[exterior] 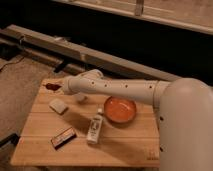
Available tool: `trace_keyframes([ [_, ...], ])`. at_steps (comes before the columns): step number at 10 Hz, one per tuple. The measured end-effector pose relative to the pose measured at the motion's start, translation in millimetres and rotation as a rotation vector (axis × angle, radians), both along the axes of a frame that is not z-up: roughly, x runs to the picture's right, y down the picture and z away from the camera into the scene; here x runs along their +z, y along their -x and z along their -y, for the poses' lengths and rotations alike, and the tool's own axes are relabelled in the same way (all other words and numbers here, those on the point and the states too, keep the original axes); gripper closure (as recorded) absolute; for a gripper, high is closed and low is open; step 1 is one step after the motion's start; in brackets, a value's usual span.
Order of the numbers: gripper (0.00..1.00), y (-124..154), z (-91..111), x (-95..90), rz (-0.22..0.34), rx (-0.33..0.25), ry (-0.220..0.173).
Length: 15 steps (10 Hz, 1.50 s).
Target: Place the pepper in the ceramic bowl
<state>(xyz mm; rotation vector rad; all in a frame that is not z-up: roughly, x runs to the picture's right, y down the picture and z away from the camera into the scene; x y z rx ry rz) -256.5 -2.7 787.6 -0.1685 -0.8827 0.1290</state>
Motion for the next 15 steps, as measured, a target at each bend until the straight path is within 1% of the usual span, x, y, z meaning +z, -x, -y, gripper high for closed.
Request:
trace_keyframes([
  [2, 1.00, -5.3, 6.5, 7.5, -0.005, 0.010, -0.002],
  [4, 1.00, -8.7, -0.1, 3.2, -0.025, -0.006, -0.007],
  [5, 1.00, -11.2, -8.4, -2.3, -0.042, -0.020, -0.002],
  [7, 1.00, -29.1, -28.7, -15.7, -0.100, -0.046, 0.007],
  [8, 1.00, -35.6, -38.4, -18.1, -0.130, -0.056, 0.018],
  [9, 1.00, -47.2, -53.1, -14.8, -0.181, -0.064, 0.045],
  [10, 1.00, -63.6, -63.2, -7.9, -0.232, -0.064, 0.069],
  [11, 1.00, -75.2, -69.4, -3.5, -0.264, -0.064, 0.087],
  [12, 1.00, -97.8, -79.5, 7.1, -0.319, -0.060, 0.120],
  [13, 1.00, -118.2, -84.7, 17.8, -0.363, -0.049, 0.147],
  [15, 1.00, -140.8, -85.9, 26.4, -0.398, -0.029, 0.165],
])
